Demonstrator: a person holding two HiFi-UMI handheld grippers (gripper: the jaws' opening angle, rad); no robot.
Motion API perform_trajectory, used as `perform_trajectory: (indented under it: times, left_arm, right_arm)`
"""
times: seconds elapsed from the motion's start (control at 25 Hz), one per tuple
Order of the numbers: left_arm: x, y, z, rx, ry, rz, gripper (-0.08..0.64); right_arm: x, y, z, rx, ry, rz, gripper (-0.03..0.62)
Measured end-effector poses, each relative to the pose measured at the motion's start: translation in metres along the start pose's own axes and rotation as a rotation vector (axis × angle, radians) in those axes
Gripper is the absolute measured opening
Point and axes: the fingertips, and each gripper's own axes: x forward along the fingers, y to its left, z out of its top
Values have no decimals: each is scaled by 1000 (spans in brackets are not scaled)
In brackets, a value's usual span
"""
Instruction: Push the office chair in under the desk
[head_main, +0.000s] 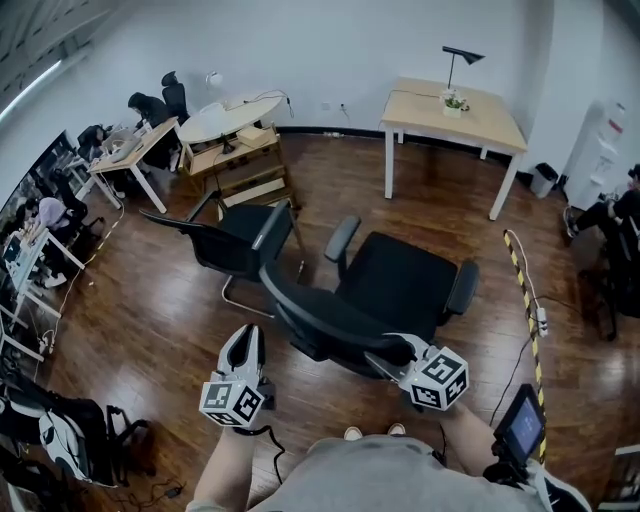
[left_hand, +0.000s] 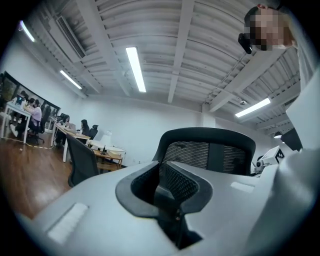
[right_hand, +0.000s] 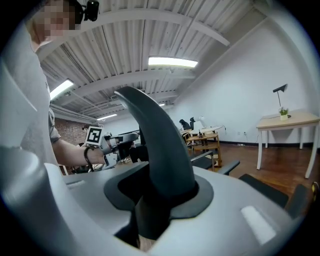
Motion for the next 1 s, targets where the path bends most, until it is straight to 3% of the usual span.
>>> perform_trajectory:
  times: [0.24, 0.44, 0.6, 0.72, 0.84, 1.0]
  left_arm:
    - [50, 19, 1, 88, 64, -155, 106]
    - [91, 8, -17, 175, 199, -373, 192]
    - [109, -14, -41, 186, 349, -577, 281]
    - [118, -39, -57, 211, 425, -698, 288]
    - [121, -53, -61, 202, 447, -760, 293]
    - [112, -66, -67, 176, 448, -785, 284]
  right_arm:
    - [-20, -8, -3, 1, 13, 19, 133]
    - [-35, -16, -5, 6, 23, 44, 133]
    - [-42, -17, -5, 9, 29, 66, 132]
    - [-47, -19, -4, 11, 34, 76, 132]
    - [-53, -21, -6, 17, 33, 82, 130]
    - [-67, -21, -13, 25, 43, 91, 127]
